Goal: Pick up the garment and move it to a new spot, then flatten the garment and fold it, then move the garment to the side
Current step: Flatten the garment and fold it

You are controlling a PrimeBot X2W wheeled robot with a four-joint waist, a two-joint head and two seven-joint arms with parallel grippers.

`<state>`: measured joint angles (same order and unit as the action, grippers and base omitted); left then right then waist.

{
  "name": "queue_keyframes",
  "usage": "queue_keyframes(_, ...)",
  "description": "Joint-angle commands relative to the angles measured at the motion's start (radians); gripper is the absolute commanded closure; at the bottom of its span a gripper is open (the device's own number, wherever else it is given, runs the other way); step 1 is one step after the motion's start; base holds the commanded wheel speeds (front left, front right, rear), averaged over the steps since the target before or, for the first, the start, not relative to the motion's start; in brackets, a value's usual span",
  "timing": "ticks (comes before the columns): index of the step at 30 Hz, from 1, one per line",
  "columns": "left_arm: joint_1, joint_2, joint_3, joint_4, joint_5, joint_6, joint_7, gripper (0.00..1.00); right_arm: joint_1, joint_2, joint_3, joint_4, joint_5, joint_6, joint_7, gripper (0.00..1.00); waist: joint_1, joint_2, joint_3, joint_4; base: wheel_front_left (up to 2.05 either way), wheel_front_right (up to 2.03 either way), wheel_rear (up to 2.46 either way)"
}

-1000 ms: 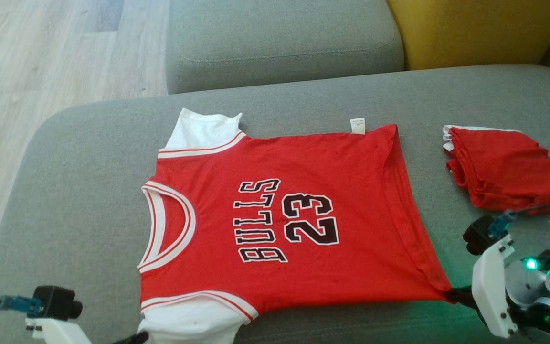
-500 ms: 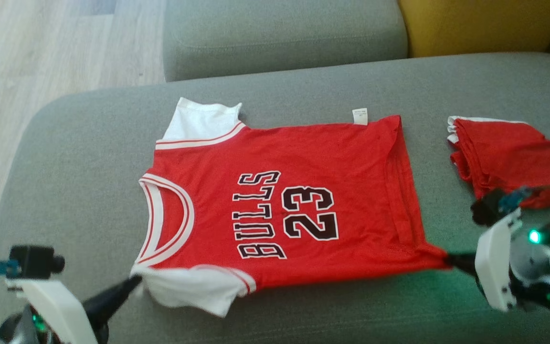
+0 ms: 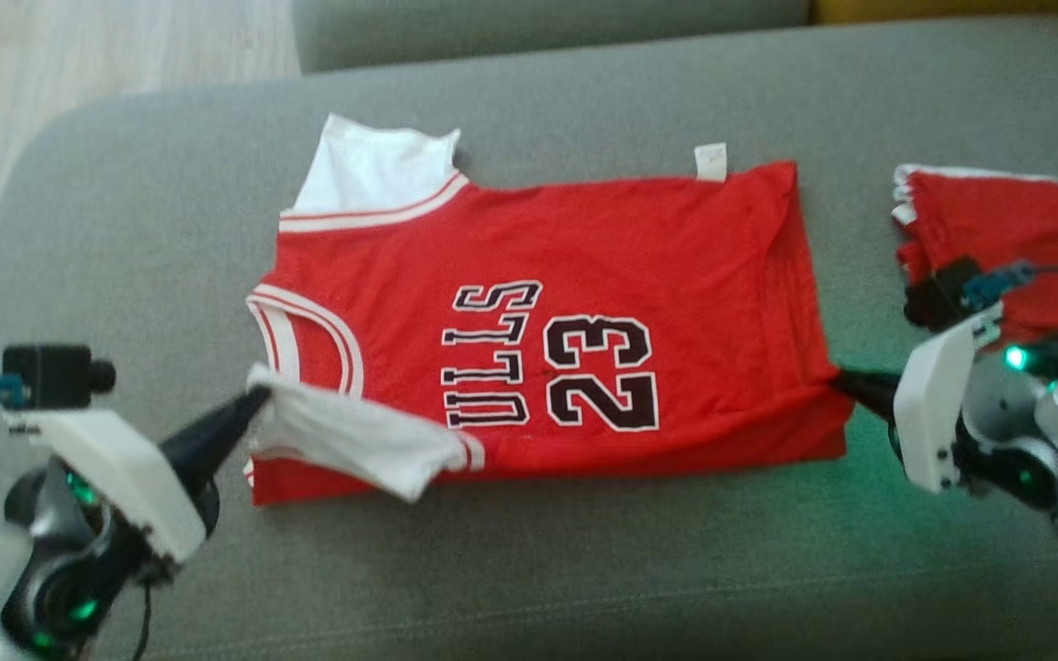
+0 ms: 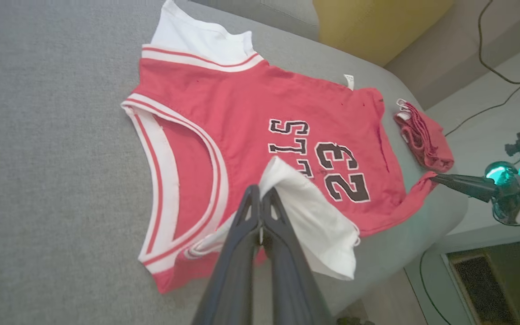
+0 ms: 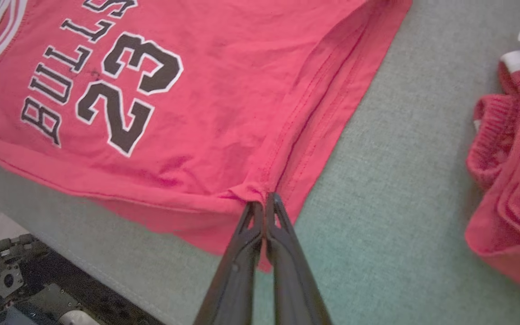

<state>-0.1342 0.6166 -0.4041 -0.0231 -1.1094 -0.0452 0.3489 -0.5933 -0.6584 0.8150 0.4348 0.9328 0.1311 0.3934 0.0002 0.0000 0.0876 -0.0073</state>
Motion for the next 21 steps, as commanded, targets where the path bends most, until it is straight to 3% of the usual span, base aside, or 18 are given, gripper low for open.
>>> queue_keyframes(1,-0.096,0.019,0.050,0.002,0.021,-0.002,-0.019,1.00,-0.040,-0.007,-0.016,0.004,-0.019,0.000,-0.024,1.00,-0.0002,0.0000,0.035,0.000,0.00,0.00,0.00)
queue_keyframes(18,-0.293,-0.071,-0.005,0.273,0.133,-0.039,-0.115,1.00,-0.129,0.101,0.001,0.135,-0.046,0.000,-0.086,1.00,-0.0002,0.0000,0.106,-0.027,0.00,0.00,0.00)
queue_keyframes(19,-0.300,-0.079,-0.005,0.286,0.136,-0.039,-0.126,0.86,-0.128,0.108,0.001,0.138,-0.032,0.000,-0.083,0.80,-0.0002,0.0000,0.105,-0.026,0.00,0.00,0.00)
queue_keyframes(20,-0.308,-0.088,-0.003,0.297,0.140,-0.038,-0.142,0.13,-0.128,0.112,-0.003,0.139,-0.021,0.000,-0.088,0.00,-0.0002,0.0000,0.104,-0.025,0.00,0.00,0.00)
queue_keyframes(21,-0.316,-0.099,0.004,0.308,0.143,-0.033,-0.163,0.00,-0.132,0.114,-0.010,0.143,-0.019,0.000,-0.104,0.00,-0.0002,0.0000,0.103,-0.025,0.00,0.00,0.00)
